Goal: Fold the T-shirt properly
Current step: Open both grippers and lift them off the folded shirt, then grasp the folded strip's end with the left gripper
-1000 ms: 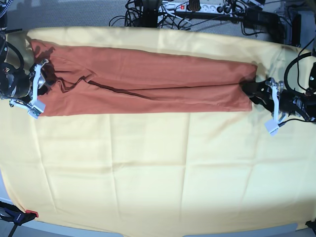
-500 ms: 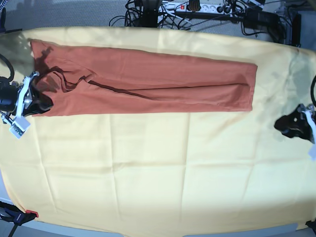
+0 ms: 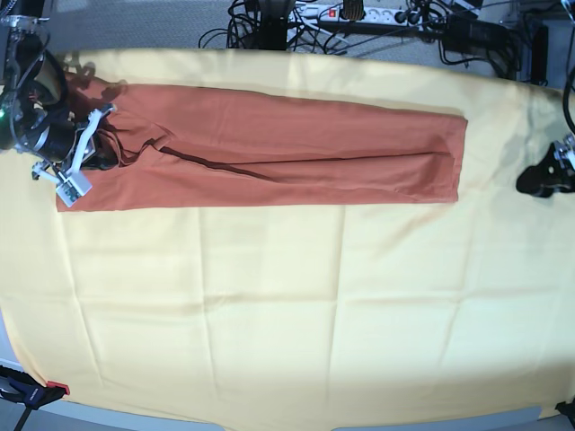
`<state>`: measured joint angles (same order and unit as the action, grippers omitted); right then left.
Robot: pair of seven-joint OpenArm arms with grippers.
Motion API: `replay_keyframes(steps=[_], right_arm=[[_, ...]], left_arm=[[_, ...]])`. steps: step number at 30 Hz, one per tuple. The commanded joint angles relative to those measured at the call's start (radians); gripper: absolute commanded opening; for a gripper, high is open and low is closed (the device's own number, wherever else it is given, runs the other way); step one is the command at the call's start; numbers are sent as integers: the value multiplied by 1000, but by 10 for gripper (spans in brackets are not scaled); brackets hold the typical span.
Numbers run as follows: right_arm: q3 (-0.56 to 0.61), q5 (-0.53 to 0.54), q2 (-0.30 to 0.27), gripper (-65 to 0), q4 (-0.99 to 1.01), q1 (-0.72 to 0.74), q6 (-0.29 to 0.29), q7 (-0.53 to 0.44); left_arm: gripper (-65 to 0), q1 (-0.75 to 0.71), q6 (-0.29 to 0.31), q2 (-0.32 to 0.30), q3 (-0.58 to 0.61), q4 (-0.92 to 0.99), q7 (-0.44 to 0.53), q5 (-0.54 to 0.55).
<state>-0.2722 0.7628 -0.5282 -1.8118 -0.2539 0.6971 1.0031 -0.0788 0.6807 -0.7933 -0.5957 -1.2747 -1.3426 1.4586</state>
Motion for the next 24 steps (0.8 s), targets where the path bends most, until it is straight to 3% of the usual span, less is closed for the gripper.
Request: replay_keyframes(steps=[1,4,12,16,24], right_arm=[[-10,-24,-15,-650,-10,4,1,-34],[-10,-65,-15,-650,-7,-13,-53,-61],[-10,-87,-14,-650,-3,-63,-90,-66],[-10,-163,-14,-650,-3,-65,-134,-88],[-10,-160,-14,-650,-3,-65,-133,-87]], left_arm=[[-324,6,8,-16,-11,-14,18,25],[-324,4,7,40,-11,-14,40,-1],[-324,4,7,144,-8,-14,78,-56],[-322,4,7,169,-7,-14,62,-56],[-318,2,7,173,85,-14,7,-56]])
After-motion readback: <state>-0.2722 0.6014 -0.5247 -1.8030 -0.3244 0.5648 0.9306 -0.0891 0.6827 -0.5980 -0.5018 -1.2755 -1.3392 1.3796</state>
